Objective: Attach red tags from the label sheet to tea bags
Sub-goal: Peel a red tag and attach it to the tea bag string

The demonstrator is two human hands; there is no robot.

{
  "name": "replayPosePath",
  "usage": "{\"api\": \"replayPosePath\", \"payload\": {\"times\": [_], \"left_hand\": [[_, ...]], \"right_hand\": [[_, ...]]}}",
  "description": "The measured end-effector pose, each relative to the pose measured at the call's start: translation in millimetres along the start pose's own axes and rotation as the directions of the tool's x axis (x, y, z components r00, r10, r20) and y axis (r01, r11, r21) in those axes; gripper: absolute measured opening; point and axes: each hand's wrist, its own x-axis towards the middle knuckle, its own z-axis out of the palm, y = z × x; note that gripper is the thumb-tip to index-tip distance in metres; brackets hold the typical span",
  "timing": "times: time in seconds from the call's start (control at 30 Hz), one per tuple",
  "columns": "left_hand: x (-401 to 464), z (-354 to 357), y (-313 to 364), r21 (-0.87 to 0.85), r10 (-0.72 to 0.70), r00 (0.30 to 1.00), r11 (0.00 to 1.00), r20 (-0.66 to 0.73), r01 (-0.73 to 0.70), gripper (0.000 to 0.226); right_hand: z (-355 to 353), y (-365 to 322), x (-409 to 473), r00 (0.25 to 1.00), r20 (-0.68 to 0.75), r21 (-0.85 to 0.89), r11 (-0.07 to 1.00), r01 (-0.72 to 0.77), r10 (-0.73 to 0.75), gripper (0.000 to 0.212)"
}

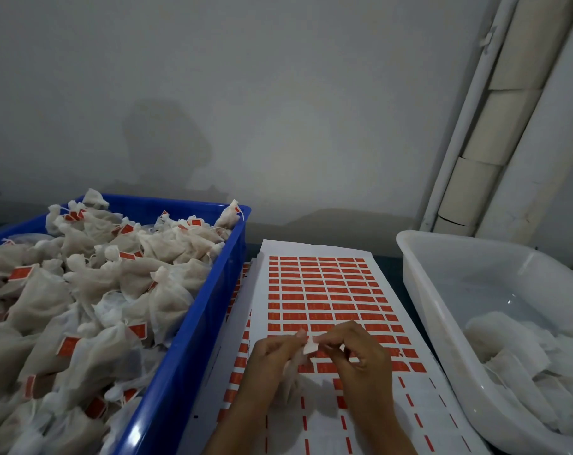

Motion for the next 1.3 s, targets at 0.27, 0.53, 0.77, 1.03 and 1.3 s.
{"api": "replayPosePath", "payload": {"times": [0.27,0.53,0.77,1.03,1.3], "left_hand": [[-1.7,-3.5,-0.2,0.105,-0.032,0.999,0.994,-0.035,0.036,0.005],[2.9,-3.1,-2.1,0.122,-0.015,0.995,0.992,-0.100,0.027,0.007],[4.5,-1.9,-2.8,0.097,-0.025,0.992,0.995,-0.126,0.037,0.009],[3.2,-3.2,-2.6,0.167,0.039,0.995,0.986,-0.092,-0.023,0.008],[3.6,-4.2,-5.5,0.210,0.100,0.994,0.974,-0.037,-0.090,0.010]], "right_hand": [[0.7,-0.7,0.6,0.996,-0.085,0.045,0.999,0.001,0.003,0.012],[1.9,5.9,-0.4,0.998,0.018,0.026,0.998,0.055,-0.055,0.023],[1.2,8.9,1.8,0.988,0.088,-0.006,0.992,0.127,-0.126,0.008],[5.6,4.1,-2.7,0.958,0.213,0.231,0.943,-0.241,0.193,0.004],[7.6,4.9,-5.3,0.906,0.280,0.303,0.867,-0.396,0.316,0.008]]}}
